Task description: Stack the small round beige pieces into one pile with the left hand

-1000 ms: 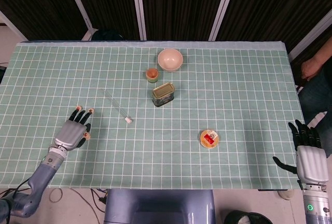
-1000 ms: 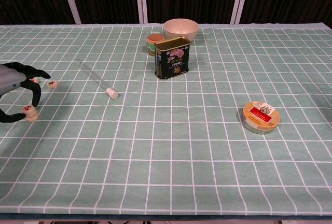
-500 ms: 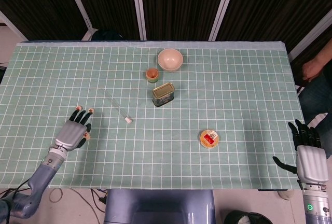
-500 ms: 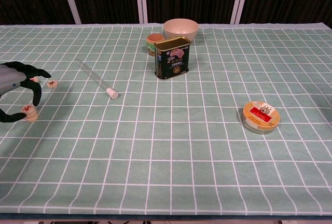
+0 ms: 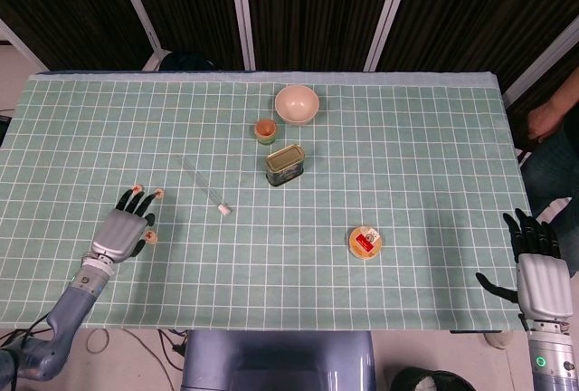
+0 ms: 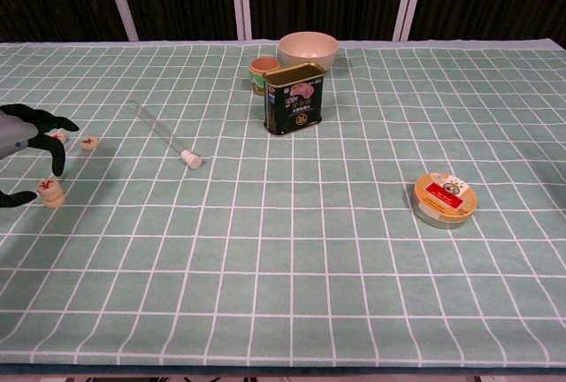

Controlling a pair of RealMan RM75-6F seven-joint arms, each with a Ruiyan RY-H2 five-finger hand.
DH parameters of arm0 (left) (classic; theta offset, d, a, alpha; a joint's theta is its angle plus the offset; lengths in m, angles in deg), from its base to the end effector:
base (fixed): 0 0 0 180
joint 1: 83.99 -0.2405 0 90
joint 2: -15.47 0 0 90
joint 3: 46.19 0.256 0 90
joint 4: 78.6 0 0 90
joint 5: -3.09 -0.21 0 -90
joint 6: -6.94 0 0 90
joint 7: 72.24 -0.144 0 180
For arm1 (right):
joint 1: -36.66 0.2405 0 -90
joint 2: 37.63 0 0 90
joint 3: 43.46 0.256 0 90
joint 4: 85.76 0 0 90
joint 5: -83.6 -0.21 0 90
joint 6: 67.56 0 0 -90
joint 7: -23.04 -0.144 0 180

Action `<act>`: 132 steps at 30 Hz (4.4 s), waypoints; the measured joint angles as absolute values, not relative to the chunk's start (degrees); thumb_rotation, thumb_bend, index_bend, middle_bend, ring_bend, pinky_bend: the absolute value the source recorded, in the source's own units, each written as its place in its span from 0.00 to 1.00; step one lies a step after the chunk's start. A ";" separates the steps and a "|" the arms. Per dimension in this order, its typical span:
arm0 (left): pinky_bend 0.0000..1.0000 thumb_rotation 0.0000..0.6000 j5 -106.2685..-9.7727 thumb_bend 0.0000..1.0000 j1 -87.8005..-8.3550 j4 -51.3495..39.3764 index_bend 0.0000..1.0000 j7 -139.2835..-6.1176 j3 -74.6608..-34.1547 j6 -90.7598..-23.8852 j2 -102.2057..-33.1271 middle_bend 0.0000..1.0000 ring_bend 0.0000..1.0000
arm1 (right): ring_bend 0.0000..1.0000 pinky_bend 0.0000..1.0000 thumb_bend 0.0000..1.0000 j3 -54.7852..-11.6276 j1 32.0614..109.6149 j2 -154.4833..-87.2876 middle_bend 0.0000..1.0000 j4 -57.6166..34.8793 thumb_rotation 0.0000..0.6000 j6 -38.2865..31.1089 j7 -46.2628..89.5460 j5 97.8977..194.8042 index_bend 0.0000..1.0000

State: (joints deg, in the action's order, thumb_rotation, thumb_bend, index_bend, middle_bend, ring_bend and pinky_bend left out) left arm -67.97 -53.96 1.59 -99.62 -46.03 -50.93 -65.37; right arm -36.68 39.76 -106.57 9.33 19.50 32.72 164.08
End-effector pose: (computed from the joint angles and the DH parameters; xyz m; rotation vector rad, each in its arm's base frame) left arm -0.2746 0.2911 0.0228 -1.9042 -0.7160 -0.4936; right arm -0.3055 -0.1834 0.1471 1.2497 -0.8751 0.8614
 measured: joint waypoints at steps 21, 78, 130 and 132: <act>0.00 1.00 -67.98 0.33 -54.06 1.00 0.42 -100.41 -45.89 -50.44 -66.18 0.04 0.00 | 0.03 0.00 0.23 -36.61 39.78 -106.62 0.01 9.24 1.00 19.58 32.56 164.08 0.07; 0.00 1.00 -68.41 0.33 -54.43 1.13 0.43 -100.82 -45.95 -50.63 -65.74 0.04 0.00 | 0.03 0.00 0.23 -36.40 39.82 -106.78 0.01 9.20 1.00 19.67 32.62 163.81 0.08; 0.00 1.00 -52.27 0.25 -42.63 -17.64 0.41 -100.81 -55.20 -41.18 -76.10 0.06 0.00 | 0.03 0.00 0.23 -35.93 40.11 -107.04 0.01 9.77 1.00 18.62 32.39 162.07 0.08; 0.00 1.00 -52.86 0.25 -42.66 -18.61 0.41 -100.19 -54.99 -41.29 -76.71 0.06 0.00 | 0.03 0.00 0.23 -35.93 40.13 -107.04 0.01 9.81 1.00 18.57 32.37 162.02 0.08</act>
State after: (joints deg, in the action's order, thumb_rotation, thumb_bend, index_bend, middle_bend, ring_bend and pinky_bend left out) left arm -52.86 -42.66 -18.61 -100.19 -54.99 -41.29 -76.71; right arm -35.93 40.13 -107.04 9.81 18.57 32.37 162.02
